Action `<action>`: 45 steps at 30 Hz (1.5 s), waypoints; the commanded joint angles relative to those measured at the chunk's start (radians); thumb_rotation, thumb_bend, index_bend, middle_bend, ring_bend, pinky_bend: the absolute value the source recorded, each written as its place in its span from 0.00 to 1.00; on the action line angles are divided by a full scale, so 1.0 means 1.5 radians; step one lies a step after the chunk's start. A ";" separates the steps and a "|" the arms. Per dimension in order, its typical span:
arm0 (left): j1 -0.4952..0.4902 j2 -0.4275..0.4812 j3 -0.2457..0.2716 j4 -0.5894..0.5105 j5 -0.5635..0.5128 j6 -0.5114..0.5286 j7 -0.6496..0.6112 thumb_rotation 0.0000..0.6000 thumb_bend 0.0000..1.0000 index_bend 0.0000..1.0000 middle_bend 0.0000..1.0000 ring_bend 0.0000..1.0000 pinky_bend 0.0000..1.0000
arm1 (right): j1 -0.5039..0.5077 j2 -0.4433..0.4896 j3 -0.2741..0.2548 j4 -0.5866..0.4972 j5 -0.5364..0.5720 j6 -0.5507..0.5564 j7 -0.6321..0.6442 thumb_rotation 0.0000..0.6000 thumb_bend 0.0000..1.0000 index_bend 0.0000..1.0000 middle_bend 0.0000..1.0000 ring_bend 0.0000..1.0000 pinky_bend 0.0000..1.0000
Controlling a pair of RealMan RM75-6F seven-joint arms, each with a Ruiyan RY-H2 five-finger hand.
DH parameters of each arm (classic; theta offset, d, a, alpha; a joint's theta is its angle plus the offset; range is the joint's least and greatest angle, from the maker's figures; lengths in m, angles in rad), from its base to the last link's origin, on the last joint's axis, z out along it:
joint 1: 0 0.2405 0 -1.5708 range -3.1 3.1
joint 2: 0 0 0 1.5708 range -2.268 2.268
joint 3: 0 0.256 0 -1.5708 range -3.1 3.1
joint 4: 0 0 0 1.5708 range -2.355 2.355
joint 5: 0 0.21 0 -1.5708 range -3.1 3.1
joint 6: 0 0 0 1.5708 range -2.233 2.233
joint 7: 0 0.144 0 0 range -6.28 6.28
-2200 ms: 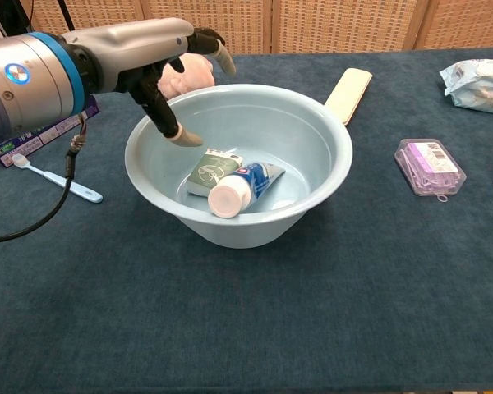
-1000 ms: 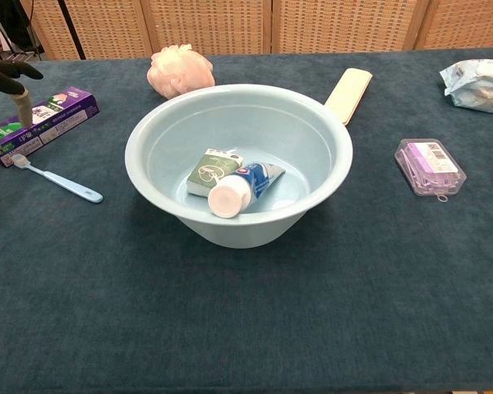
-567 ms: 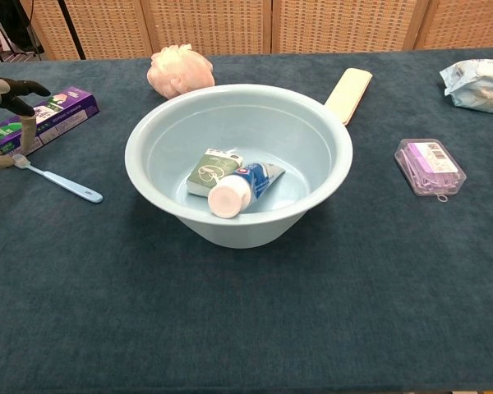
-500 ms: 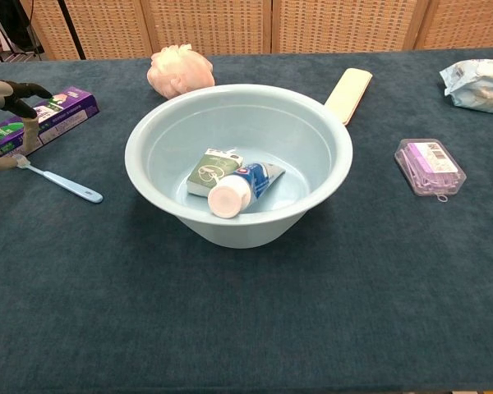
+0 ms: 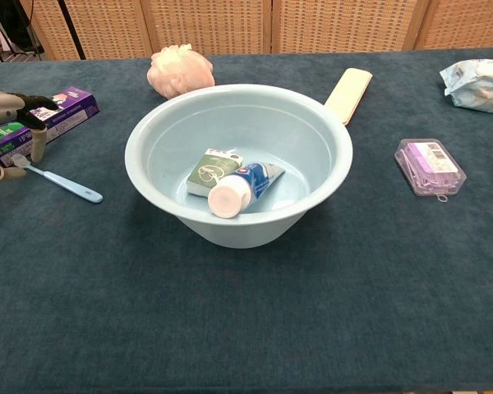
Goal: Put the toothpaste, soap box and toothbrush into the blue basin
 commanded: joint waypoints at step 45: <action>-0.004 -0.080 -0.009 0.082 -0.009 0.004 0.039 1.00 0.34 0.52 0.00 0.00 0.17 | 0.001 0.000 0.000 0.001 0.002 -0.003 0.001 1.00 0.20 0.21 0.00 0.00 0.21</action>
